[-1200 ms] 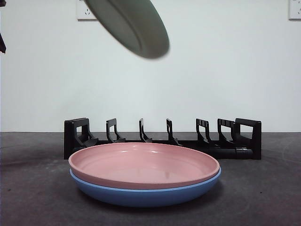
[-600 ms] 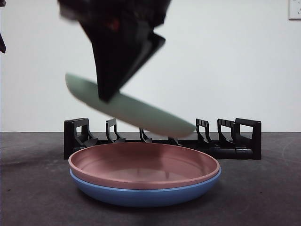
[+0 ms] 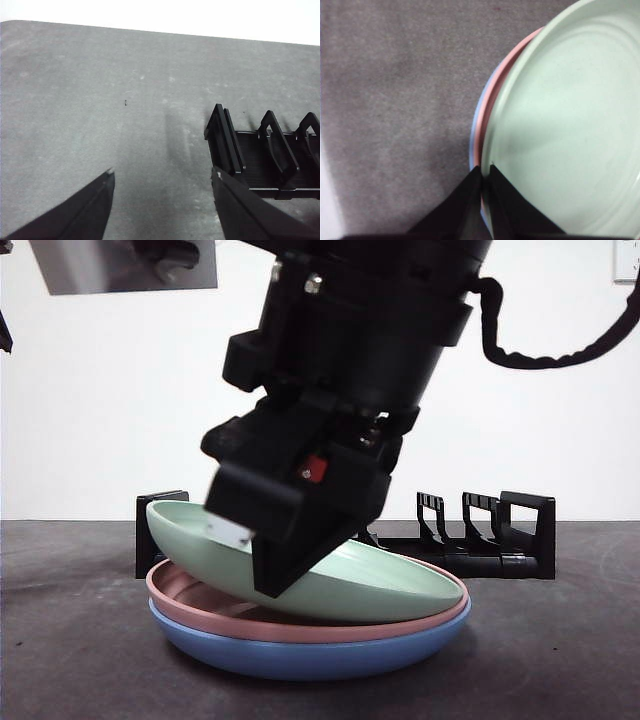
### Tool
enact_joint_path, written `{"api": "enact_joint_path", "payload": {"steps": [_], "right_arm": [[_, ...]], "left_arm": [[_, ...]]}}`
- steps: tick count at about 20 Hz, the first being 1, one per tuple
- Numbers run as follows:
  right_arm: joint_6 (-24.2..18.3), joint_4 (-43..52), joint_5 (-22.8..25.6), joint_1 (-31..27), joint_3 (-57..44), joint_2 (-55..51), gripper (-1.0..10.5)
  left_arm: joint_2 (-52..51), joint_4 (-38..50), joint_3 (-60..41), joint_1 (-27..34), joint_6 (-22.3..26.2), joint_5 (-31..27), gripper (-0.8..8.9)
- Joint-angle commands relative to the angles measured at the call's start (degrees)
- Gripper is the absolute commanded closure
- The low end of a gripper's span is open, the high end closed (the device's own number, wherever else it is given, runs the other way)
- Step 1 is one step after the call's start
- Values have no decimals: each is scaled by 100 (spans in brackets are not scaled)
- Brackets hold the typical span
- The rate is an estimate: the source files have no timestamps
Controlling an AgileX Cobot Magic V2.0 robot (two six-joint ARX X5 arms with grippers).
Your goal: Place the plate
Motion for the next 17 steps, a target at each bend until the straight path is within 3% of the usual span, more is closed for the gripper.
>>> {"api": "enact_joint_path", "payload": {"steps": [1, 10, 14, 17], "right_arm": [[146, 28, -188, 76, 35, 68, 931], [144, -103, -629, 70, 35, 444, 929], [142, -103, -623, 68, 39, 439, 762], [142, -105, -625, 70, 85, 426, 728]], "left_arm": [[20, 59, 66, -11, -28, 22, 504], [20, 55, 66, -11, -26, 22, 504], [20, 55, 66, -11, -26, 22, 504], [20, 55, 66, -11, -26, 22, 504]]}}
